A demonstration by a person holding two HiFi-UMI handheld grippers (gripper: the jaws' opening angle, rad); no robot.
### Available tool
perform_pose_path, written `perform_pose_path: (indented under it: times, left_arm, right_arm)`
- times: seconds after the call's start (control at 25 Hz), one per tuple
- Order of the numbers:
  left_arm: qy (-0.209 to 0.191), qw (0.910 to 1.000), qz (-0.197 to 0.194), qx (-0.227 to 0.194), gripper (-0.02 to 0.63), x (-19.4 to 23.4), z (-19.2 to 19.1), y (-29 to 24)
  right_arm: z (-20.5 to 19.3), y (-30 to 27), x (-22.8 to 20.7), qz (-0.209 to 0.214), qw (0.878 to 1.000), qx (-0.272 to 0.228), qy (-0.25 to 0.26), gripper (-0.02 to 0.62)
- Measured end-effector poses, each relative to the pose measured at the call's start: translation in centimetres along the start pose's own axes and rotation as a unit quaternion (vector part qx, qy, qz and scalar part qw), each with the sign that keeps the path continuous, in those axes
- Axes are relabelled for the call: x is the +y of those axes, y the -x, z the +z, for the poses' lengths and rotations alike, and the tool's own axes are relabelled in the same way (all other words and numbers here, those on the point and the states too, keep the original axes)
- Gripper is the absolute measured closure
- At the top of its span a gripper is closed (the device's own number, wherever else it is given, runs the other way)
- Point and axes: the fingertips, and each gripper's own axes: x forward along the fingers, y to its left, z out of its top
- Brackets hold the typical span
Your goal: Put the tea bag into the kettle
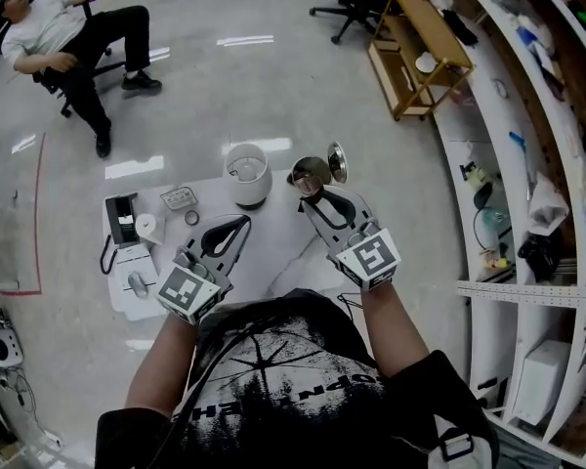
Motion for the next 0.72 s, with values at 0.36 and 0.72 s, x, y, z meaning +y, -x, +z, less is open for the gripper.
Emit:
perform_pose_path:
  times: [0.36,0.72]
  left_arm:
    - [-0.006,0.9995,-0.009,0.029,0.6,-0.2,-1.0,-7.3]
    - [0.002,0.9985,0.021,0.05,0.6,1.0,-1.4,-8.5]
  right_arm:
    - [-2.5,1.6,-6.8,-0.023,0.999,0.007,-0.026,0.479]
    - [-10.1,-2.8,-8.9,-0.013,0.995,0.07,-0.065,0.479]
